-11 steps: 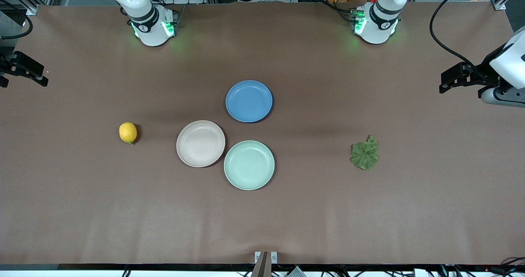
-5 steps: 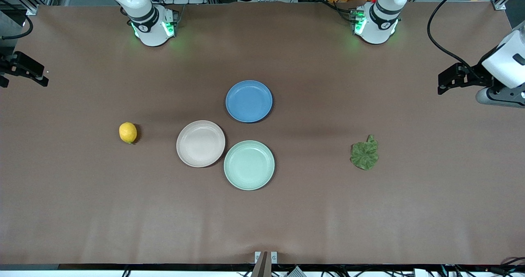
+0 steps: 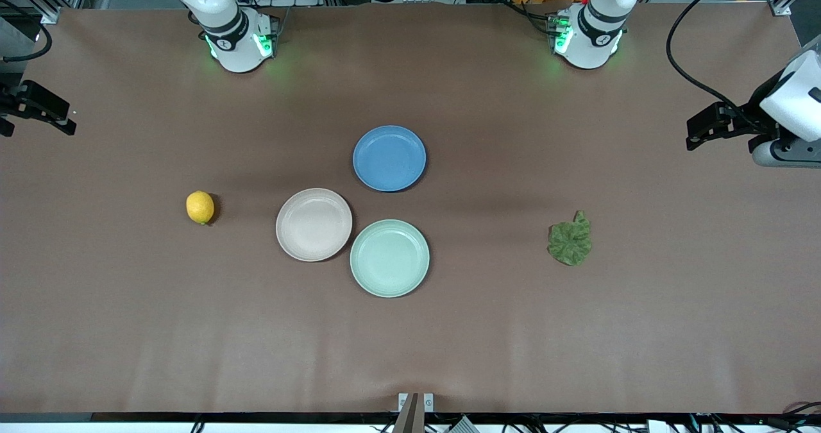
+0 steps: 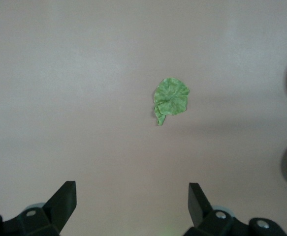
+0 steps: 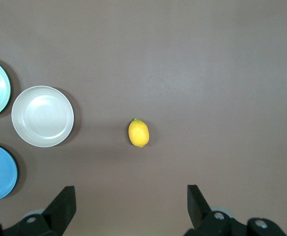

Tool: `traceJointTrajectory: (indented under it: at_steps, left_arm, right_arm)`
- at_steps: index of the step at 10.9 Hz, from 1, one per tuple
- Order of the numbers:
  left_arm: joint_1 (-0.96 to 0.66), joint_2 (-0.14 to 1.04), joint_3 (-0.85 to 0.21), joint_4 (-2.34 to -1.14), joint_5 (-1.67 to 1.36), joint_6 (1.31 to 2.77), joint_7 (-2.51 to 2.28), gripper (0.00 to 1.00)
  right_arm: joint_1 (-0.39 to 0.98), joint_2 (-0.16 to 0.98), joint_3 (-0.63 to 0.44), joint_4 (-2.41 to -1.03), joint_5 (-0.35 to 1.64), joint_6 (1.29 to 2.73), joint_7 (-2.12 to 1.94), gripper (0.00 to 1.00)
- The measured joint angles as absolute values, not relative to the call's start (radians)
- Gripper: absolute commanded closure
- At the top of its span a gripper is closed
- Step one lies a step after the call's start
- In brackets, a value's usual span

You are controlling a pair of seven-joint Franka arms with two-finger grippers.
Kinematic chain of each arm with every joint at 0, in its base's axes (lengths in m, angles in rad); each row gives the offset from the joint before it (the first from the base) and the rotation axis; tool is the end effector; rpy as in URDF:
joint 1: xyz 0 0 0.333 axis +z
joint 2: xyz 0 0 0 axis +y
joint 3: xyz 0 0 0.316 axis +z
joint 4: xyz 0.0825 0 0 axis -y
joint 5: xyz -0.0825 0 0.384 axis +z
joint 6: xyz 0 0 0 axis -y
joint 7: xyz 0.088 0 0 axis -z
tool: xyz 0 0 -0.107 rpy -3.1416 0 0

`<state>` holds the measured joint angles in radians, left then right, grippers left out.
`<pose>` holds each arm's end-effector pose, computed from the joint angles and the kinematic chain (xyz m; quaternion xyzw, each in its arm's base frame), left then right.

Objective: Pick lemon and lettuce from plates

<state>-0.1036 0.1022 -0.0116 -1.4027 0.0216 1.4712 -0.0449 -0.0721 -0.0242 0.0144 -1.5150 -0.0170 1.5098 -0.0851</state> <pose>0.5729 -0.0634 0.6367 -0.9992 0.0342 0.0160 0.0115 0.5400 -0.0330 0.6585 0.9998 0.0131 0.0089 0.0093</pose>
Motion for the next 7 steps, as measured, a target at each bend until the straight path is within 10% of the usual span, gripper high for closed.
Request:
traceJointTrajectory:
  at_steps: [7]
  left_arm:
    - [-0.102,0.102,-0.01,-1.403,0.022,1.471,-0.059,0.0]
  right_arm:
    - [-0.072,-0.023,0.014,-1.52,-0.017,1.505,-0.085,0.0]
